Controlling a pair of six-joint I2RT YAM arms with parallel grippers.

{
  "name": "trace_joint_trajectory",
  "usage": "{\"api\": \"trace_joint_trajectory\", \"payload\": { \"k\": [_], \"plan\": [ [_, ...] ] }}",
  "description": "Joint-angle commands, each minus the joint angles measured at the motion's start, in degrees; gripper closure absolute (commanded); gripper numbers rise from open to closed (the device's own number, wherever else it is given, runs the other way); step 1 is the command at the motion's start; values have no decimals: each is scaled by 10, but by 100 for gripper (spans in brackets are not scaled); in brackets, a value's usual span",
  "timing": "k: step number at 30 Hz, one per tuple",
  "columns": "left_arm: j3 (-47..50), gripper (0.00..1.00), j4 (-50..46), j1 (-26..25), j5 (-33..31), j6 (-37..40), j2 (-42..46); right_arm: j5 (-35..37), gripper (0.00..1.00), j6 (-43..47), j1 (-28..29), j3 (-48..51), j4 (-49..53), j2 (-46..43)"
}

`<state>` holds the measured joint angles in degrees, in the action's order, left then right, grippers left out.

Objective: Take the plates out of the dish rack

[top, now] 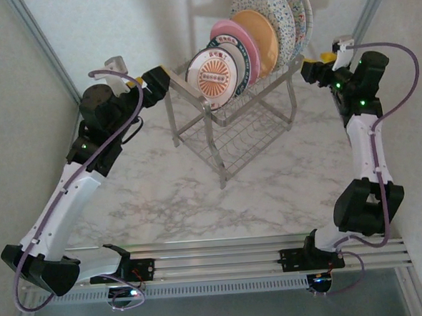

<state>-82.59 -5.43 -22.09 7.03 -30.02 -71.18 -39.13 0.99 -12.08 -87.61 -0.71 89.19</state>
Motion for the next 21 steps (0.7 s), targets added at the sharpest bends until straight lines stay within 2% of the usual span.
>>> {"api": "trace_joint_trajectory", "payload": {
  "k": [1, 10, 21],
  "plan": [
    [-29, 0, 10, -2, 35, 25, 6, -36, 31, 15, -2, -40, -21, 14],
    [-50, 0, 41, -2, 83, 18, -14, -46, 43, -18, -3, -103, -26, 67],
    [-51, 0, 50, -2, 85, 8, -20, -64, 49, -45, 2, -194, 0, 129]
  ]
}}
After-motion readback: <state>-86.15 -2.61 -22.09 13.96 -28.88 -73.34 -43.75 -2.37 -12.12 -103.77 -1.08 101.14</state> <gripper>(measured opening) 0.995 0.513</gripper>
